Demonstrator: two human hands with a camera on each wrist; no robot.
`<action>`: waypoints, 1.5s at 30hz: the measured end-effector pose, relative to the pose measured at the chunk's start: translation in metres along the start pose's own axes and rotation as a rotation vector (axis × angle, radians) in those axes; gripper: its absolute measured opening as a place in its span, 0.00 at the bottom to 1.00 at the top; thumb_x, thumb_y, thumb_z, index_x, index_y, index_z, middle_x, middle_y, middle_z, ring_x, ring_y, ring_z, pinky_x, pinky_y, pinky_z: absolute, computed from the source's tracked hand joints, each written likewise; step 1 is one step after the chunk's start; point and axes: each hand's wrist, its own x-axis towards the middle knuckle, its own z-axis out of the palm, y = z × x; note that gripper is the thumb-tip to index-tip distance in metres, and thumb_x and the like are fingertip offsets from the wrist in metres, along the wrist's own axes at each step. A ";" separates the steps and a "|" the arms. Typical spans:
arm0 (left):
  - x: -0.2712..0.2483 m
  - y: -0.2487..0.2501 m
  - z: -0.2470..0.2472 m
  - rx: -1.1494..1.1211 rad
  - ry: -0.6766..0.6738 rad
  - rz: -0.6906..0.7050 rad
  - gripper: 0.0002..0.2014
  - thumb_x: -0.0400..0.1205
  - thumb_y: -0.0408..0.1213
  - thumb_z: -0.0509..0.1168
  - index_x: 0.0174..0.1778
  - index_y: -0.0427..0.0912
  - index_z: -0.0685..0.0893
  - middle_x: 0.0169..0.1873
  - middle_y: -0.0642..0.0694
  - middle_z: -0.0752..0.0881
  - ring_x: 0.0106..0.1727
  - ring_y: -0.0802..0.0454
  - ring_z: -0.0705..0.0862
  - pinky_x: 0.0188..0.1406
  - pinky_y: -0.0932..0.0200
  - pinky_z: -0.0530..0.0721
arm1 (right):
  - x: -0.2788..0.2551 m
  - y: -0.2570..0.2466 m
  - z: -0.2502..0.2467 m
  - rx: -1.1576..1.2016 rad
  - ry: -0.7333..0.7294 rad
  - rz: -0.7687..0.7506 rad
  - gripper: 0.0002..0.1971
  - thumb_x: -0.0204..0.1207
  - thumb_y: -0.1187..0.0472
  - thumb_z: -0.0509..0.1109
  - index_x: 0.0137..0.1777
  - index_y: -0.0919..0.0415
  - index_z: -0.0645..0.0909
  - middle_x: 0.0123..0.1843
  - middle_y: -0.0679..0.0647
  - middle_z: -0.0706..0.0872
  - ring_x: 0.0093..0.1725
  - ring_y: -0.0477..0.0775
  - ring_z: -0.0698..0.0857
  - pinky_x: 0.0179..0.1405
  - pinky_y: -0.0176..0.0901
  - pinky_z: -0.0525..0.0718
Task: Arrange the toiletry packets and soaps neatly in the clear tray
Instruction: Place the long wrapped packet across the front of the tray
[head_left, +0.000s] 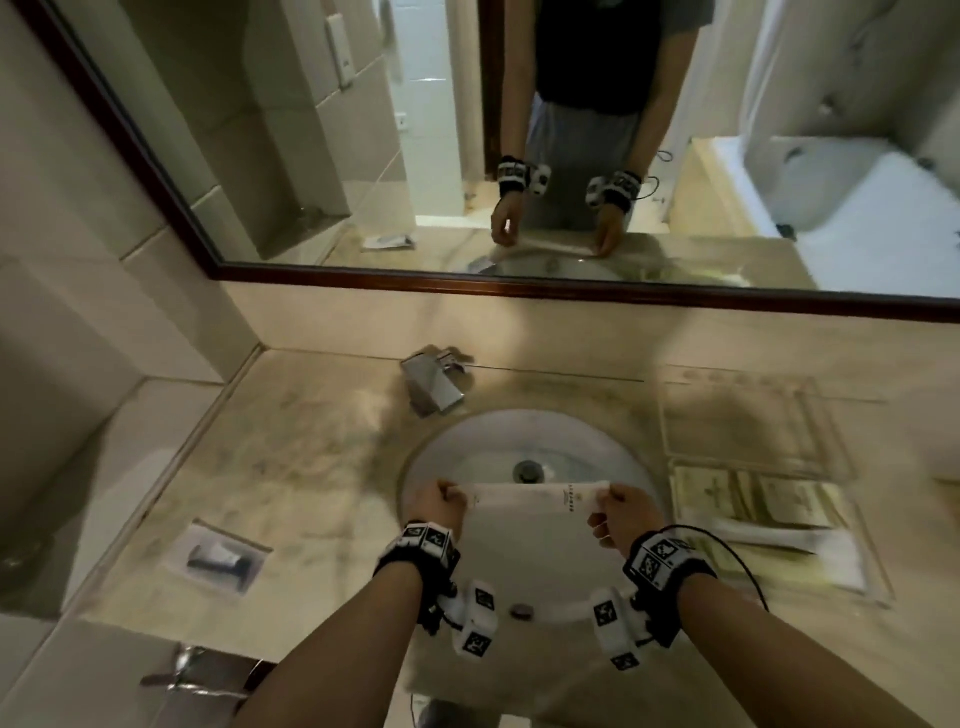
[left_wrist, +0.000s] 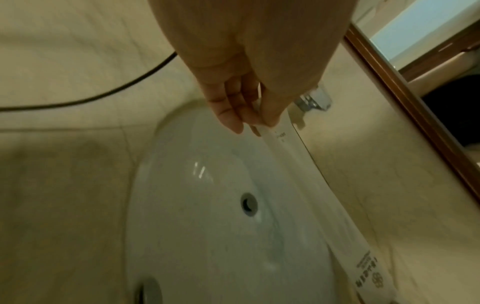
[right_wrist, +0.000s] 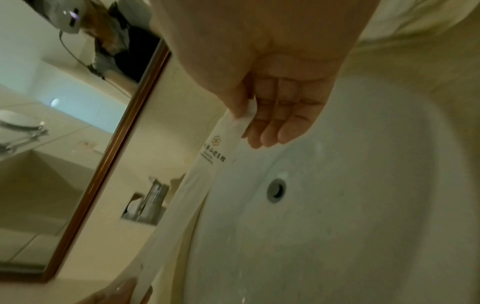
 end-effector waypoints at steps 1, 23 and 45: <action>-0.006 0.008 0.011 0.037 -0.010 0.008 0.11 0.83 0.40 0.60 0.55 0.42 0.85 0.58 0.36 0.87 0.59 0.36 0.85 0.59 0.52 0.84 | 0.000 0.005 -0.016 0.014 0.018 0.008 0.12 0.84 0.61 0.59 0.54 0.66 0.83 0.31 0.61 0.85 0.27 0.58 0.80 0.27 0.44 0.80; -0.080 0.127 0.216 0.214 -0.284 0.209 0.07 0.75 0.39 0.70 0.39 0.41 0.91 0.34 0.39 0.92 0.38 0.43 0.92 0.43 0.49 0.92 | 0.025 0.119 -0.268 -0.088 0.271 0.110 0.17 0.81 0.58 0.66 0.31 0.60 0.82 0.33 0.61 0.88 0.31 0.60 0.81 0.34 0.48 0.81; -0.050 0.151 0.264 0.794 -0.120 0.818 0.18 0.80 0.46 0.65 0.65 0.51 0.77 0.64 0.51 0.76 0.63 0.50 0.76 0.63 0.56 0.77 | 0.059 0.109 -0.286 -0.421 0.420 0.007 0.08 0.78 0.59 0.68 0.55 0.58 0.82 0.56 0.60 0.87 0.51 0.61 0.85 0.49 0.43 0.81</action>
